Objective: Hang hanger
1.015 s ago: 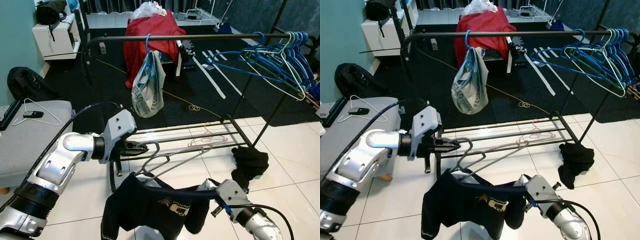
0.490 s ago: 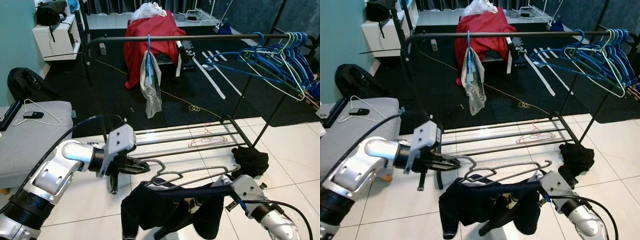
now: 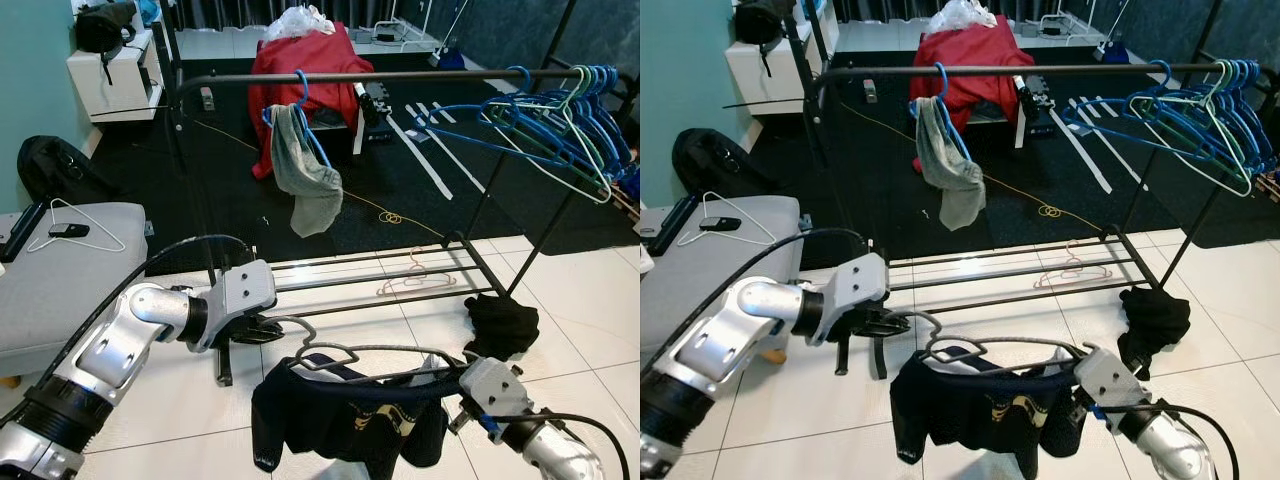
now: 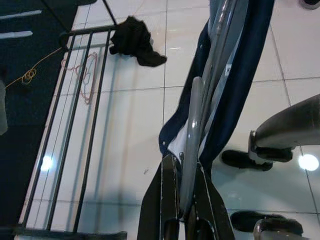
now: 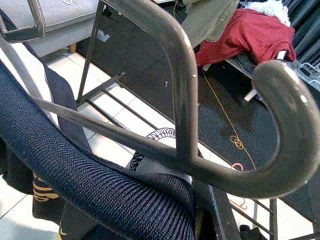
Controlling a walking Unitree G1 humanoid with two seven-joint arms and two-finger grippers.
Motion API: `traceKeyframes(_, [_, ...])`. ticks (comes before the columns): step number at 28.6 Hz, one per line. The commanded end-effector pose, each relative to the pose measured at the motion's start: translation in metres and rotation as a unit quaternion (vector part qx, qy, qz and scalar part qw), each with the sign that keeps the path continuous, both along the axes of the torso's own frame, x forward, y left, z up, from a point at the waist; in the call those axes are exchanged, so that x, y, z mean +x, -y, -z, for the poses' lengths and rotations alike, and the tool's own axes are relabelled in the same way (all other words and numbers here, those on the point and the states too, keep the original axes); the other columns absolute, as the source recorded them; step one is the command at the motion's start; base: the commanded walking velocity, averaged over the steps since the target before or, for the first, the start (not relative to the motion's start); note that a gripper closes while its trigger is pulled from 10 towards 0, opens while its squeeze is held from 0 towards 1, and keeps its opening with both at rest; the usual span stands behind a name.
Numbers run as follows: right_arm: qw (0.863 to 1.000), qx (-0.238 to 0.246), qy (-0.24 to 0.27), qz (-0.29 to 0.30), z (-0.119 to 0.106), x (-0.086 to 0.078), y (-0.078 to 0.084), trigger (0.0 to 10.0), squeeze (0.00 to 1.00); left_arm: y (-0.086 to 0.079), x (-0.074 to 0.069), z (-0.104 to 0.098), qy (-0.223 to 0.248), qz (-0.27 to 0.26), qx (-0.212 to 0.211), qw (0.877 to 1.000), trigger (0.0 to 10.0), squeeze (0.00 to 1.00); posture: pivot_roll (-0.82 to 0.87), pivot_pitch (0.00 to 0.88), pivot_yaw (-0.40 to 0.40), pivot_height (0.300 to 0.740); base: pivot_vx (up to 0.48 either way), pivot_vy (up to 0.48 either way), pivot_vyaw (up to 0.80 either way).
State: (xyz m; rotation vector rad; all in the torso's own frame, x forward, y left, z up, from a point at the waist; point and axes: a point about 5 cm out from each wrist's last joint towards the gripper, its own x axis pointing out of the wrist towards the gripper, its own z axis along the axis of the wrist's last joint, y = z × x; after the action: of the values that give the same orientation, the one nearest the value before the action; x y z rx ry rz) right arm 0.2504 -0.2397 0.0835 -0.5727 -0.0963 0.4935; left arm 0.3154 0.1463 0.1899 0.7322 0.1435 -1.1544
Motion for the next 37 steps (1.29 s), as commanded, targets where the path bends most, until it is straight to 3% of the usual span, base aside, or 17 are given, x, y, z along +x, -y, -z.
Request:
traceKeyframes(1, [1.0, 0.005, 0.015, 0.002, -0.004, -0.003, 0.002, 0.0, 0.0, -0.009, 0.003, 0.004, -0.005, -0.023, 0.027, 0.999, 0.0, 0.0, -0.08, 0.113, 0.0, 0.74, 0.0, 0.0, 0.0])
traceKeyframes(6, [1.0, 0.012, 0.002, 0.021, -0.002, -0.006, 0.012, 0.0, 0.0, -0.019, 0.005, 0.006, -0.003, -0.039, 0.045, 0.998, 0.0, 0.0, -0.08, 0.117, 0.0, 0.74, 0.0, 0.0, 0.0])
traceKeyframes(14, [0.998, 0.016, -0.012, 0.052, -0.001, -0.01, 0.027, 0.0, 0.0, -0.035, 0.002, 0.008, -0.009, -0.019, 0.082, 0.996, 0.0, 0.0, -0.08, 0.119, -0.001, 0.74, 0.0, 0.0, 0.0])
traceKeyframes(21, [0.998, 0.005, -0.01, 0.065, -0.004, -0.009, 0.036, 0.0, 0.0, -0.029, -0.01, 0.014, -0.029, 0.038, 0.088, 0.995, 0.0, 0.0, -0.08, 0.121, -0.002, 0.74, 0.0, 0.0, 0.0])
traceKeyframes(28, [0.998, 0.006, -0.003, 0.065, -0.01, -0.007, 0.038, 0.0, 0.0, -0.025, -0.013, 0.017, -0.033, 0.051, 0.095, 0.994, 0.0, 0.0, -0.08, 0.124, -0.002, 0.74, 0.0, 0.0, 0.0])
traceKeyframes(31, [0.998, 0.01, -0.001, 0.06, -0.011, -0.005, 0.035, 0.0, 0.0, -0.021, -0.012, 0.018, -0.032, 0.051, 0.085, 0.995, 0.0, 0.0, -0.08, 0.123, -0.003, 0.74, 0.0, 0.0, 0.0])
traceKeyframes(33, [0.999, 0.019, -0.004, 0.044, -0.01, -0.003, 0.025, 0.0, 0.0, -0.015, -0.011, 0.016, -0.027, 0.049, 0.065, 0.996, 0.0, 0.0, -0.08, 0.123, -0.004, 0.74, 0.0, 0.0, 0.0])
traceKeyframes(34, [1.0, 0.024, -0.011, 0.014, -0.007, 0.0, 0.01, 0.0, 0.0, -0.009, -0.009, 0.014, -0.021, 0.049, 0.052, 0.997, 0.0, 0.0, -0.08, 0.122, -0.004, 0.74, 0.0, 0.0, 0.0])
traceKeyframes(36, [1.0, 0.024, -0.011, 0.014, -0.007, 0.0, 0.01, 0.0, 0.0, -0.009, -0.009, 0.014, -0.021, 0.049, 0.052, 0.997, 0.0, 0.0, -0.08, 0.122, -0.004, 0.74, 0.0, 0.0, 0.0])
traceKeyframes(37, [0.999, 0.026, -0.022, -0.014, -0.002, 0.002, -0.004, 0.0, 0.0, -0.006, -0.007, 0.011, -0.014, 0.049, 0.048, 0.998, 0.0, 0.0, -0.08, 0.121, -0.005, 0.74, 0.0, 0.0, 0.0])
